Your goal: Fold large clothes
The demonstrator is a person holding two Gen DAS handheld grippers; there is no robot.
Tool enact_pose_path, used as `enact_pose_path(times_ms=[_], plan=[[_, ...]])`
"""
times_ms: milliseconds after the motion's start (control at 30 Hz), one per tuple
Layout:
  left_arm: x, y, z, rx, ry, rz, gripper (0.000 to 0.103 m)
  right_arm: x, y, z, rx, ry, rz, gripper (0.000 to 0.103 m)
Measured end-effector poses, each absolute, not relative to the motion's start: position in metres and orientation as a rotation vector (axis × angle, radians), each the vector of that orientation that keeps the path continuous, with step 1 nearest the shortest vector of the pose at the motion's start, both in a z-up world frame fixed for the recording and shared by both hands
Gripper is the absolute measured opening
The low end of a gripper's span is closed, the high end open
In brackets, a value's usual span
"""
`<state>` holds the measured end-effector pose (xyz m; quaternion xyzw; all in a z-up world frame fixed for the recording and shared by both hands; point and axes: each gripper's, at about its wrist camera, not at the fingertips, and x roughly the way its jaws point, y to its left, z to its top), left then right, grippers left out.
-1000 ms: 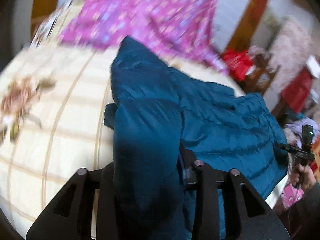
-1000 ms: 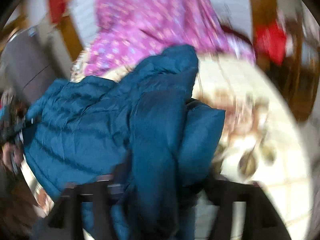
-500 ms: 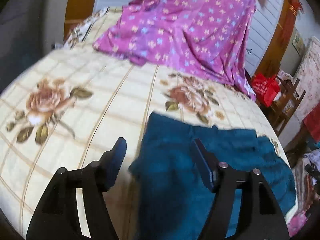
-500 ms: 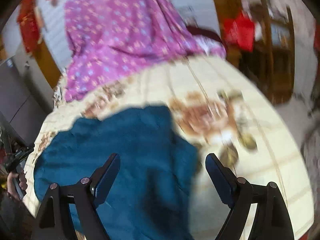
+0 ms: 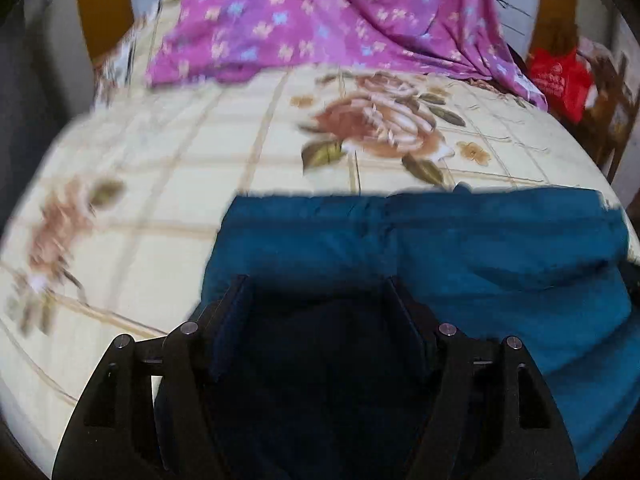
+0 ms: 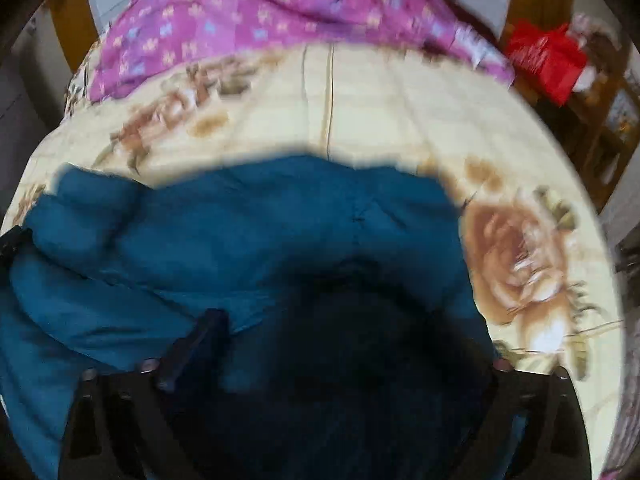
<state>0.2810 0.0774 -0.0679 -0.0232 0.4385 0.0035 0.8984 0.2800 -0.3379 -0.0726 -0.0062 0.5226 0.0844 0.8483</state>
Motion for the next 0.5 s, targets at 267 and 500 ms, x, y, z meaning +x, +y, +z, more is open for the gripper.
enact_pose_path(times_ms=[267,500], plan=[[0.283,0.094,-0.083,-0.224,0.837,-0.009,0.073,0.283,-0.378,-0.088,0.110,1.007,0.194,0.103],[0.273,0.108,-0.084,-0.288,0.805,0.036,0.073,0.297,-0.371,-0.082,0.120,1.067,0.163,0.103]])
